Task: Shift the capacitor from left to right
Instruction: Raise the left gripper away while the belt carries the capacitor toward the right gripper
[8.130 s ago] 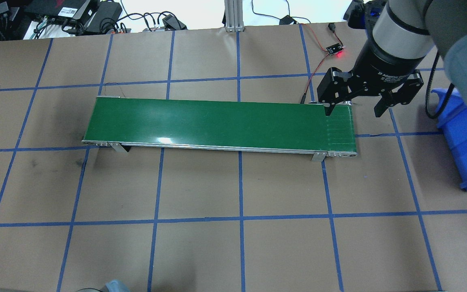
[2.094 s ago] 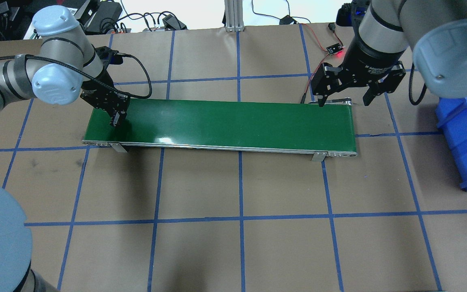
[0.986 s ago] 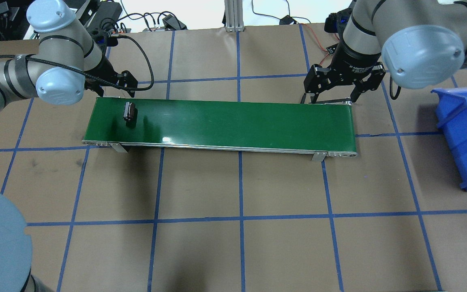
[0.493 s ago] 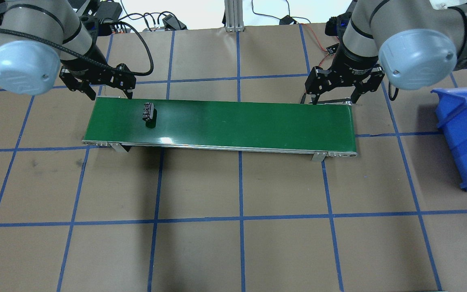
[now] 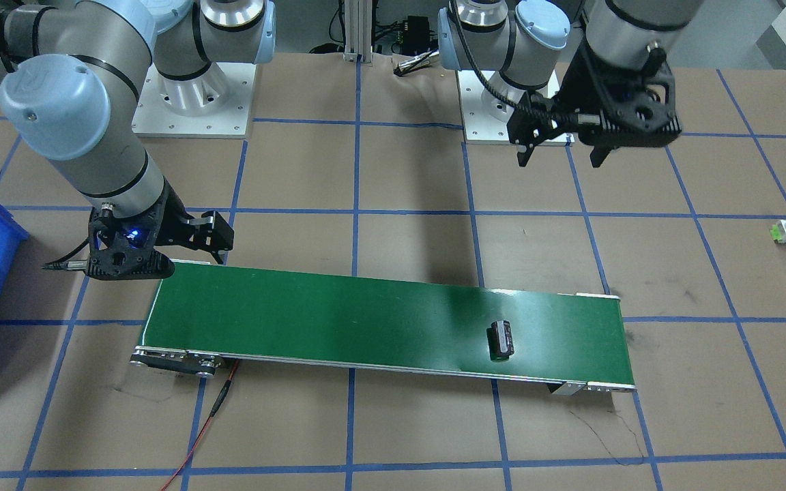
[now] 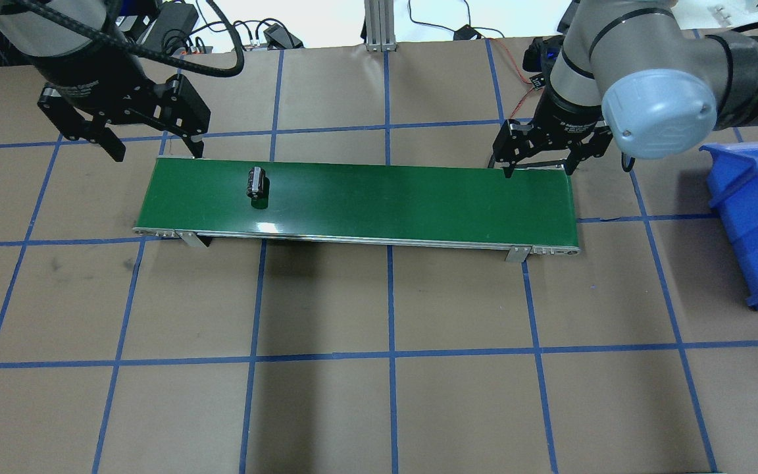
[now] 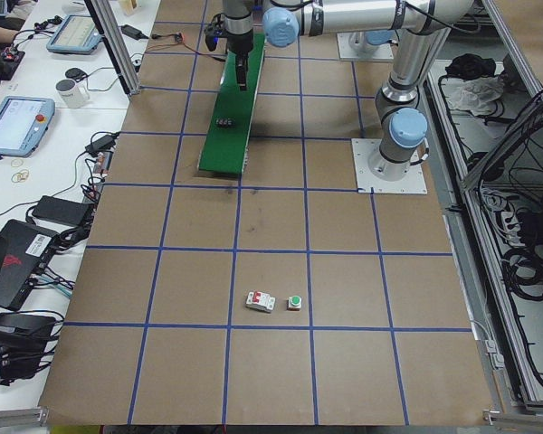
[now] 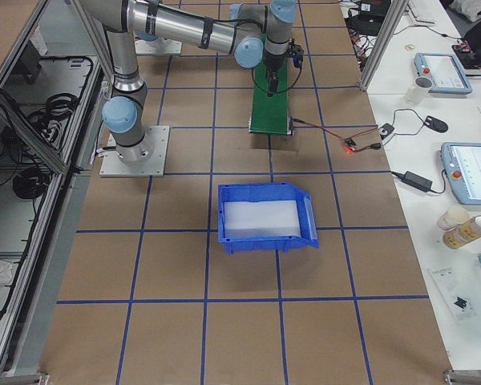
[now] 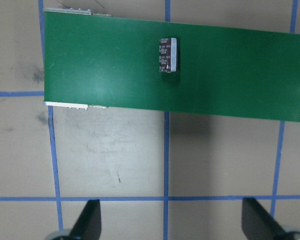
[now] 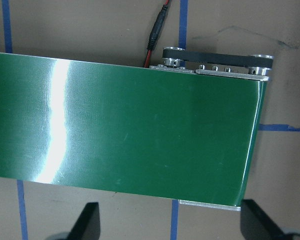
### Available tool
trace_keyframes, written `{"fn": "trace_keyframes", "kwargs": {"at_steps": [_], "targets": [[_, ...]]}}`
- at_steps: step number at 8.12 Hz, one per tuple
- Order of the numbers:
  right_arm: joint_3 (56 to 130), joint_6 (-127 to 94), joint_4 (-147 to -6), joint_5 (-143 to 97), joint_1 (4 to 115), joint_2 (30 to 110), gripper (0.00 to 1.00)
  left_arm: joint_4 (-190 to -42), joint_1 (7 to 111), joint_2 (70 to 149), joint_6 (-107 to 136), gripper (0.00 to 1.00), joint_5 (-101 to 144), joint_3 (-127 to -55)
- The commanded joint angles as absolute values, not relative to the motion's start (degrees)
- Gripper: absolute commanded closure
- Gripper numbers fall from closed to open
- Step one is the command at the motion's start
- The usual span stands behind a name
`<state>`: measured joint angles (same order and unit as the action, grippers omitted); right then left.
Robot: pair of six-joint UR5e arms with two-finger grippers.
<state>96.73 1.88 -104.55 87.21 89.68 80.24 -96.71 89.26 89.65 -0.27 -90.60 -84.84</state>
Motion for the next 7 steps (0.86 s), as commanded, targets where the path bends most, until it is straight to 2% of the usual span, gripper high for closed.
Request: {"fn": "trace_keyframes", "kwargs": {"at_steps": [1, 5, 7], "targets": [[98.96, 4.12, -108.01, 86.23, 88.86, 79.63, 0.0, -97.57, 90.18, 87.27, -1.04, 0.0, -90.61, -84.2], [101.51, 5.54, -114.42, 84.55, 88.24, 76.29, 0.0, -89.93, 89.56, 91.48, -1.85, 0.0, -90.7, -83.85], [101.6, 5.54, -115.39, 81.42, 88.07, 75.33, 0.0, -90.09, 89.56, 90.53, -1.85, 0.0, -90.97, -84.2]]}}
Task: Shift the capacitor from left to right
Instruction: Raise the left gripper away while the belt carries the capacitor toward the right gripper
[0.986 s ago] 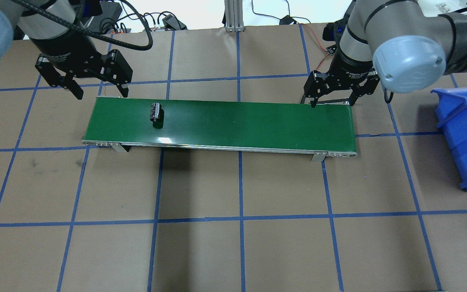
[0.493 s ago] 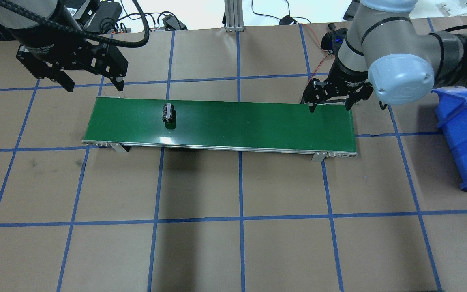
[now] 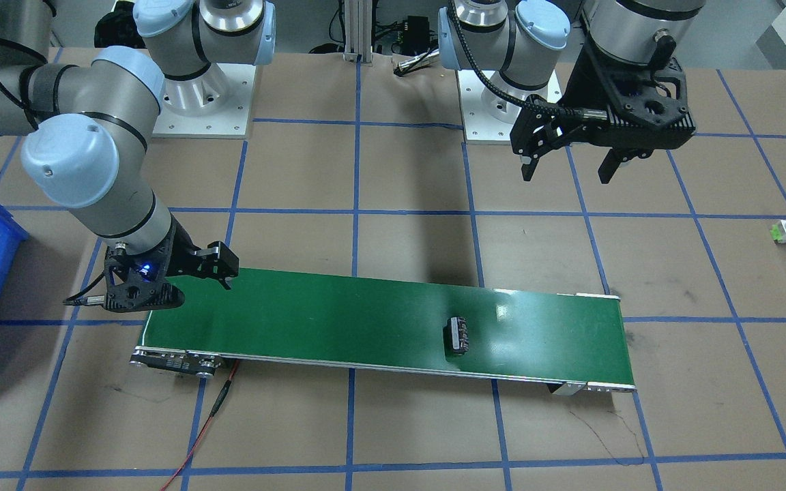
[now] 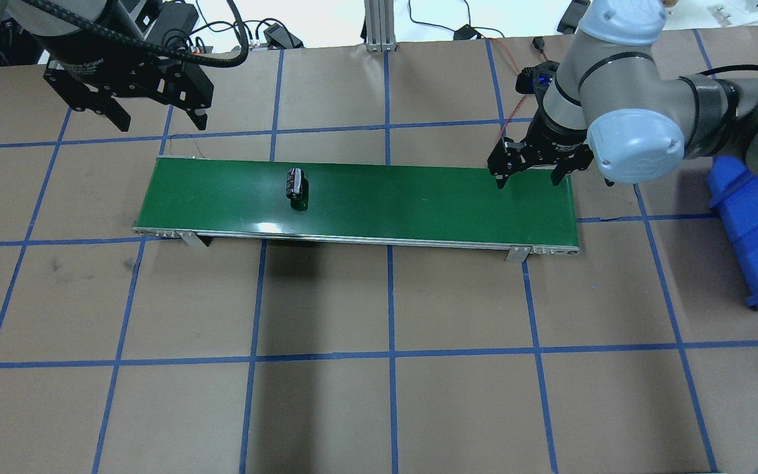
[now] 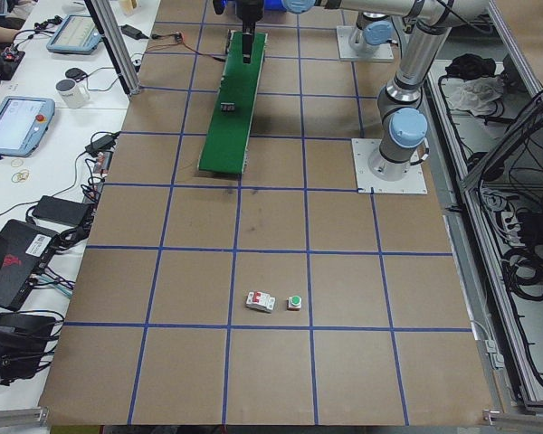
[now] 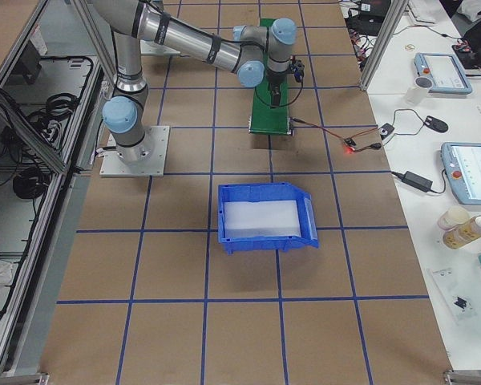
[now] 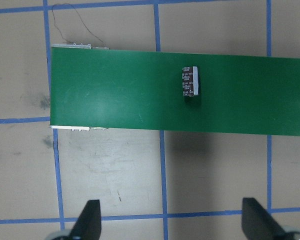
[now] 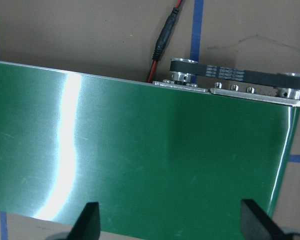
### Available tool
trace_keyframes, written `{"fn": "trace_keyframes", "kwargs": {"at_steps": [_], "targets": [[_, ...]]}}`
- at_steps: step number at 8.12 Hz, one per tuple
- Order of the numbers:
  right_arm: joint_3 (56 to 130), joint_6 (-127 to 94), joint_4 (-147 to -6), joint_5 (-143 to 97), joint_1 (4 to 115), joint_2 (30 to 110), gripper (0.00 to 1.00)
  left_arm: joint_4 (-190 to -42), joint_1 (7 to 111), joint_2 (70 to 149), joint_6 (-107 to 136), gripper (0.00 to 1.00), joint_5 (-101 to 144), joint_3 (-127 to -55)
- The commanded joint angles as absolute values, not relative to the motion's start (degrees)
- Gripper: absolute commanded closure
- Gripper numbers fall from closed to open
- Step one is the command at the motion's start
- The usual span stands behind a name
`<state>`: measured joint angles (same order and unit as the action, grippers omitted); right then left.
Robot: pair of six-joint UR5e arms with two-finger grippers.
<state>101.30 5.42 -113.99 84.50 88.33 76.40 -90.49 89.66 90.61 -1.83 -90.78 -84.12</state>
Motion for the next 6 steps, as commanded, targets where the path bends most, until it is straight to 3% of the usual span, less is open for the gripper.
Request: {"fn": "trace_keyframes", "kwargs": {"at_steps": [1, 6], "targets": [[101.6, 5.54, -116.88, 79.99, 88.07, 73.93, 0.0, -89.91, 89.56, 90.61, -1.85, 0.0, -90.79, -84.2], [101.95, 5.71, -116.72, 73.92, 85.17, 73.83, 0.0, -89.91, 89.56, 90.88, -1.58, 0.0, -90.53, -84.29]]}}
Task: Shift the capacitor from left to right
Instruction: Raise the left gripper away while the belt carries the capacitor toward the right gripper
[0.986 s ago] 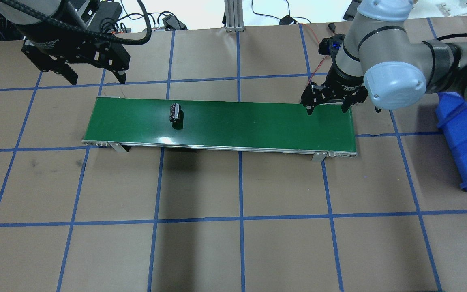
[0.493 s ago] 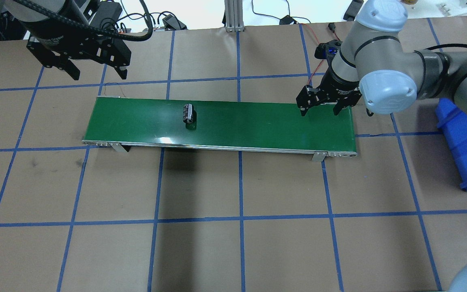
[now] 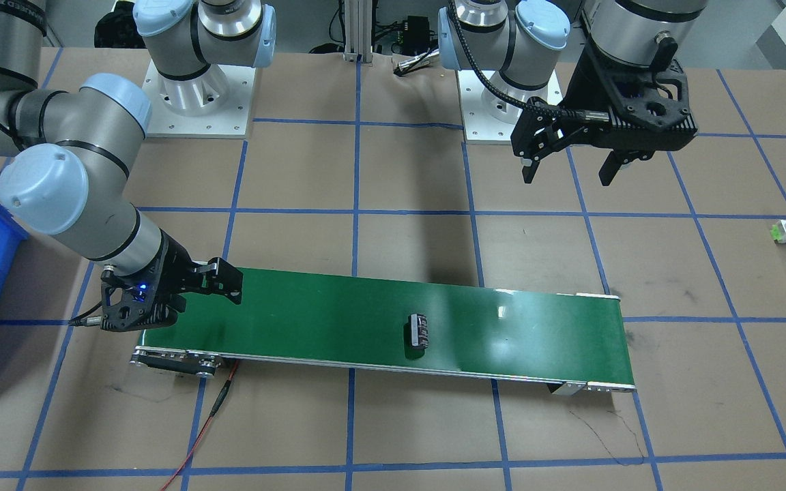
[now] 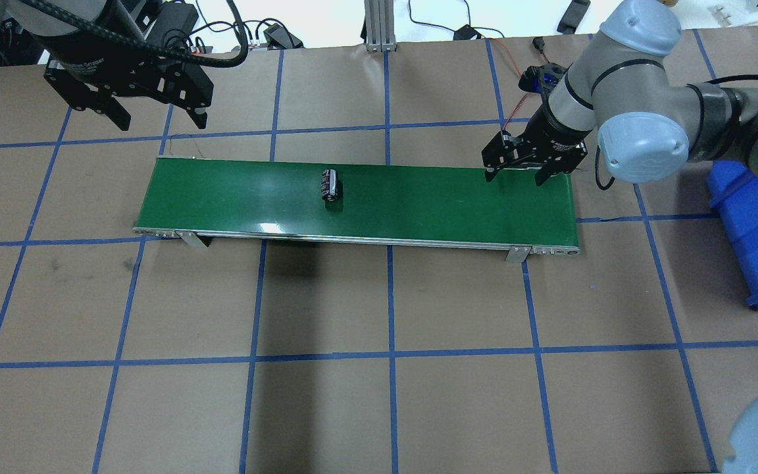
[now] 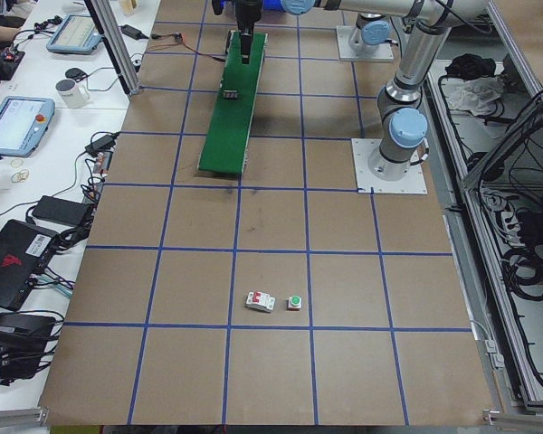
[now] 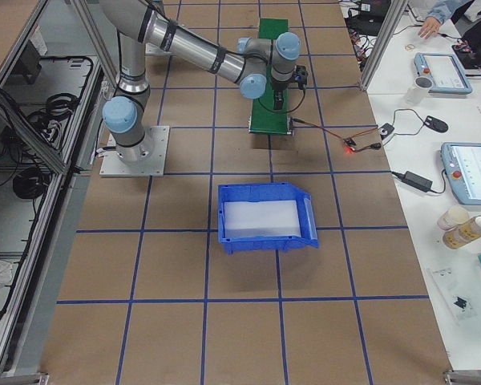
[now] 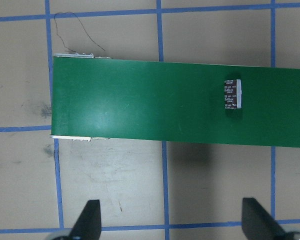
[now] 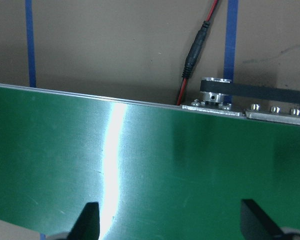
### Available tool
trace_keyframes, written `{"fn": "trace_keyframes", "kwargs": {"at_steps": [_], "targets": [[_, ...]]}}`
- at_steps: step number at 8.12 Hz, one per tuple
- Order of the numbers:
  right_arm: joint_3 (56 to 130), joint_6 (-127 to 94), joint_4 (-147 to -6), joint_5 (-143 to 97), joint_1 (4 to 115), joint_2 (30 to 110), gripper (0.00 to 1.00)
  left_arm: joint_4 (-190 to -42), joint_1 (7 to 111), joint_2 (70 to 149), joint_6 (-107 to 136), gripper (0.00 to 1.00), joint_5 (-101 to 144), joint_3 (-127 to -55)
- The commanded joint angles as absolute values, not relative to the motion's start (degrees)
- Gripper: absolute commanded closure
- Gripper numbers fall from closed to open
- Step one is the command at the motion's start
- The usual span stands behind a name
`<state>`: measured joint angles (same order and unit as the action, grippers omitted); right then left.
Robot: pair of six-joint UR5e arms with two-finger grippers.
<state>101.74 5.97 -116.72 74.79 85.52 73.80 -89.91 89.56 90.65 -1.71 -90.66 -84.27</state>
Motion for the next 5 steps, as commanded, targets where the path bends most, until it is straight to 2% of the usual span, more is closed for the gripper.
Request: {"fn": "trace_keyframes", "kwargs": {"at_steps": [1, 5], "targets": [[101.95, 5.71, -116.72, 74.0, 85.17, 73.74, 0.0, -89.91, 89.56, 91.05, -1.5, 0.0, -90.44, -84.37], [102.04, 5.8, -116.72, 74.79, 85.17, 73.65, 0.0, -89.91, 89.65, 91.14, -1.32, 0.0, -90.09, -84.46]]}}
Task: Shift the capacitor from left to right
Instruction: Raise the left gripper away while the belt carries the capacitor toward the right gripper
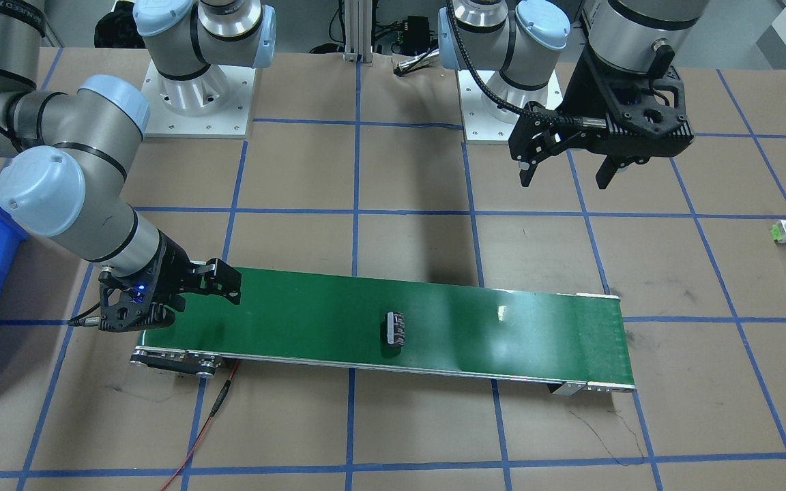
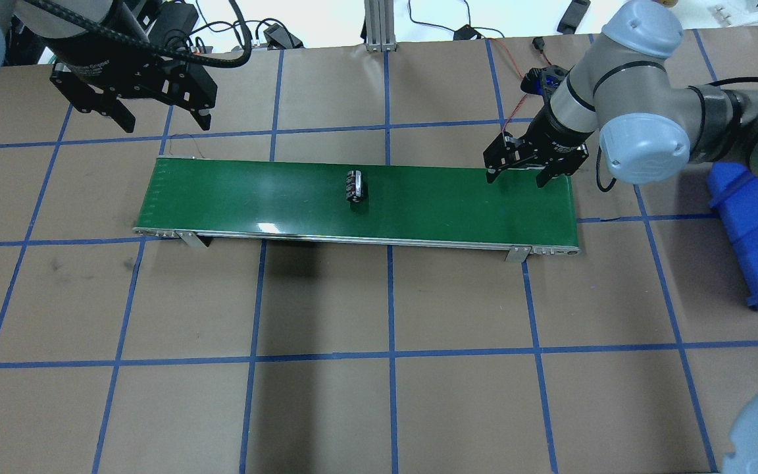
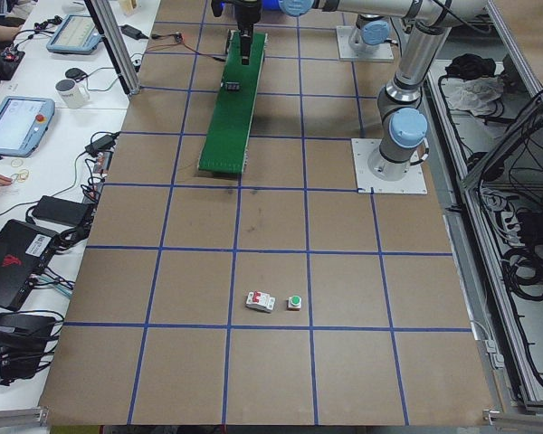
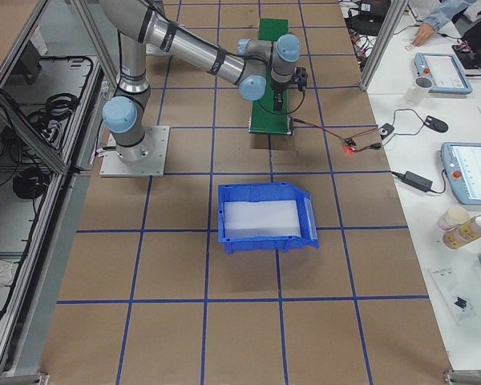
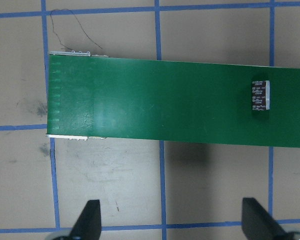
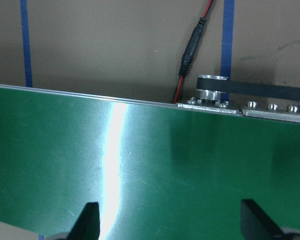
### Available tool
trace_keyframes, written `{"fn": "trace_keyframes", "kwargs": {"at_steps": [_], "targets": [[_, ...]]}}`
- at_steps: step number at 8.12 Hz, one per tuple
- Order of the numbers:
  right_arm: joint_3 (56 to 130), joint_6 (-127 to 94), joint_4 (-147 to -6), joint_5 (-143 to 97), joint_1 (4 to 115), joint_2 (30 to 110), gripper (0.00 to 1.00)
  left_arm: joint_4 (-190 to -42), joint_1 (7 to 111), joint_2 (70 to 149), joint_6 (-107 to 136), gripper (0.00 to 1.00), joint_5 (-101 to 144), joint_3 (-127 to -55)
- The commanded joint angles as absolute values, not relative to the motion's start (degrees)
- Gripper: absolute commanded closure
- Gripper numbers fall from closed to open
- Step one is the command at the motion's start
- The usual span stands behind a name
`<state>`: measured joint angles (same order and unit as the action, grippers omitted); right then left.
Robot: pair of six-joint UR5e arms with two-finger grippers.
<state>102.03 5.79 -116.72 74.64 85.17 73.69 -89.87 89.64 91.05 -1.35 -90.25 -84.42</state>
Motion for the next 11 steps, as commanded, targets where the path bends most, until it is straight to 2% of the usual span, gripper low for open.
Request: {"fn": "trace_keyframes", "kwargs": {"at_steps": [1, 11], "targets": [[102.04, 5.54, -116.72, 74.71, 85.25, 73.65, 0.0, -89.83, 89.74, 91.14, -1.32, 0.0, -90.09, -84.46], [102.48, 2.11, -116.72, 73.92, 85.43, 73.21, 0.04, -89.82, 89.91, 91.58, -1.14, 0.0, -90.09, -84.55]]}}
